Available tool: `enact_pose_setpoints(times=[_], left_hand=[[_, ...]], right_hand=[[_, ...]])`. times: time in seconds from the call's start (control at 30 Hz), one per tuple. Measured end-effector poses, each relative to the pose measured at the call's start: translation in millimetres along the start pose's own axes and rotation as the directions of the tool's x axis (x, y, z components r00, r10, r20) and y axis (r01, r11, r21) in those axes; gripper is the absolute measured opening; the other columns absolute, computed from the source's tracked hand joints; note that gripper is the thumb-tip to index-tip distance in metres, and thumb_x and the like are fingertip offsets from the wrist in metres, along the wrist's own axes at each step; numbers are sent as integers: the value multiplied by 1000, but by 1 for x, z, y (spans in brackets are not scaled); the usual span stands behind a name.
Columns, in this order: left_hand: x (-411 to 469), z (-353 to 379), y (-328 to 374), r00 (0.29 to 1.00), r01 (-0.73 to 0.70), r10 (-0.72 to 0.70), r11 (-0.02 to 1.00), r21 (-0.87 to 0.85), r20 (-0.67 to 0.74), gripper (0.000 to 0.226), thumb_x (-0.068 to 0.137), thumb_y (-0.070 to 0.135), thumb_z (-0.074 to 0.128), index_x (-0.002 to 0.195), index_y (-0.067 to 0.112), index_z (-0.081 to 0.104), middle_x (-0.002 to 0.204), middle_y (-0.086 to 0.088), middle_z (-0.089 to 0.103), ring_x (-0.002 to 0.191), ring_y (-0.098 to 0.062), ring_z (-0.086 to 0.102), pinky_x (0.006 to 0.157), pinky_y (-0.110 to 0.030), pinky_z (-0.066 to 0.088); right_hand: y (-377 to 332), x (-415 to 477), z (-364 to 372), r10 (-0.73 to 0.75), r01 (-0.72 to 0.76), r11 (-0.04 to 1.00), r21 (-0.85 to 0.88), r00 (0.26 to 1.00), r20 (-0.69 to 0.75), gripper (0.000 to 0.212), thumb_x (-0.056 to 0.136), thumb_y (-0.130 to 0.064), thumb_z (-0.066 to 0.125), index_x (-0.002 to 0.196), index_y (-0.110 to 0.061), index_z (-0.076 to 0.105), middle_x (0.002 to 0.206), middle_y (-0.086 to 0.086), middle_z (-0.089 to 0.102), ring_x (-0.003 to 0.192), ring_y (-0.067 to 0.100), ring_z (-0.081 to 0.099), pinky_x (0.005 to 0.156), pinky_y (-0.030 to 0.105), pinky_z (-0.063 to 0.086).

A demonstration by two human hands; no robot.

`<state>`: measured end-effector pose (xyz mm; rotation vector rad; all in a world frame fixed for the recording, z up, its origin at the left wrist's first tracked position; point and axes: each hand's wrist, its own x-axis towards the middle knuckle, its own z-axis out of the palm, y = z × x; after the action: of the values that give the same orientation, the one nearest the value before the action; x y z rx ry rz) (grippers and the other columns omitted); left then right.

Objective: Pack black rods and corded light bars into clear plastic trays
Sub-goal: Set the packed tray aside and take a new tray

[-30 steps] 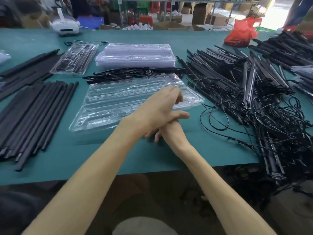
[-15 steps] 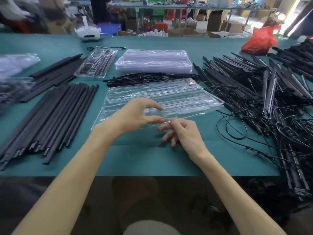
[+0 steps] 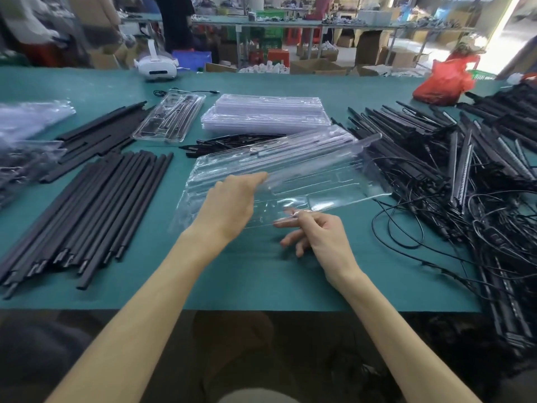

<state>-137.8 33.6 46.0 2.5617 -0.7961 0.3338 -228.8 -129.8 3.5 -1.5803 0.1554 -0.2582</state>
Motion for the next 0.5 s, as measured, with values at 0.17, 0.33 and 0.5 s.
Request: enact_pose_setpoints(times=[0.17,0.33,0.5], left_hand=[[10,-11,-5,960,-32,-19,984,-175,-279,47,101,3,49,129,40,55,91,-2,76,73,-31,66,71,-42,55],[14,-19,-12,933,-52,-93,921,-386,-347,28,104,18,53,127,30,63,103,9,72,88,-17,69,99,-44,55],[13,-21,-13,927,7,-171,898,-440,-333,27,104,18,52,125,18,69,111,6,75,100,-14,72,92,-44,57]], right_hand=[[0,1,-2,39,-32,992,126,998,-51,28,102,-17,51,88,-8,74,98,8,77,65,23,71,46,23,48],[0,1,-1,35,-30,992,120,999,-36,27,103,-15,47,94,-7,71,99,10,77,65,22,72,46,23,49],[1,2,-2,53,-49,991,125,998,-34,23,102,-12,44,108,-6,65,96,9,78,65,22,72,46,23,49]])
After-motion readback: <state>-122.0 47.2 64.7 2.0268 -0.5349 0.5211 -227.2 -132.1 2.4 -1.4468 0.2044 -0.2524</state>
